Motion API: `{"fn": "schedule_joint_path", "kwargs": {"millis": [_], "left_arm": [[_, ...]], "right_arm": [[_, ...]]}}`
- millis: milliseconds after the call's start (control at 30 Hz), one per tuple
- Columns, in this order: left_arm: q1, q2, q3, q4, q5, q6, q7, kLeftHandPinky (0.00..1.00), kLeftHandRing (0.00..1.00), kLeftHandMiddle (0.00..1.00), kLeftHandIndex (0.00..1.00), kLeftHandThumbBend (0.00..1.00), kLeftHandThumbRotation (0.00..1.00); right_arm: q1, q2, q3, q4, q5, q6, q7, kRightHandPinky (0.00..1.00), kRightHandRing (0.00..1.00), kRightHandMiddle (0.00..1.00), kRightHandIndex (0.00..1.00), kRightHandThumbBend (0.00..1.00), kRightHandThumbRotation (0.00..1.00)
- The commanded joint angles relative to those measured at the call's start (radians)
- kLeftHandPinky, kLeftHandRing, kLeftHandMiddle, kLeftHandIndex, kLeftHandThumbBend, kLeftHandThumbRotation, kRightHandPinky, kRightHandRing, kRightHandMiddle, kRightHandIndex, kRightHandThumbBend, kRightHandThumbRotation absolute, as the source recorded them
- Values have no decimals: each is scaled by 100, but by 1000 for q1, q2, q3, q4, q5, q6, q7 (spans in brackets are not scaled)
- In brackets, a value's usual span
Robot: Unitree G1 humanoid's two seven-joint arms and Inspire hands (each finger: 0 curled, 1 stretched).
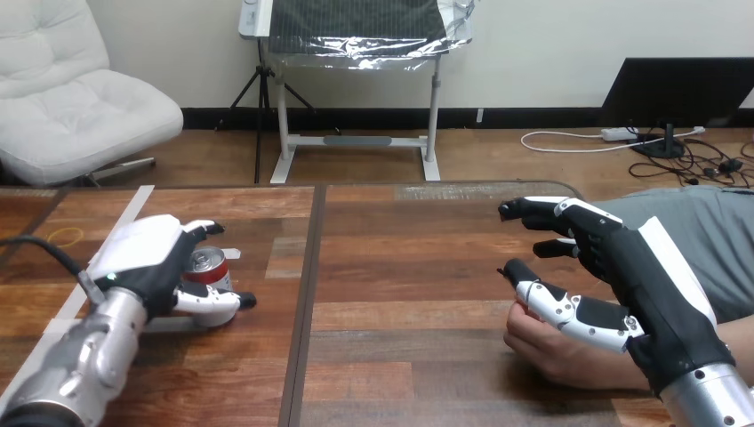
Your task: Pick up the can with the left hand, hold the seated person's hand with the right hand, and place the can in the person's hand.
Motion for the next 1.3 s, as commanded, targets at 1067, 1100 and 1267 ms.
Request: {"fn": "schedule_joint_path", "kwargs": {"millis": [1067, 1100, 1267], "left_arm": [[-125, -58, -52, 81, -3, -24, 111, 83, 85, 87, 87, 83, 51], [-125, -57, -53, 82, -2, -25, 114, 83, 85, 87, 87, 83, 51], [-128, -58, -55, 84, 0, -25, 115, 83, 85, 87, 86, 83, 50]], "right_arm": [[-70, -25, -23, -55, -4, -13, 14, 74, 84, 83, 70, 42, 0], [-70, -25, -23, -55, -4, -14, 14, 74, 84, 83, 70, 42, 0], [-69, -25, -25, -55, -1, -15, 17, 74, 84, 83, 70, 42, 0]]}}
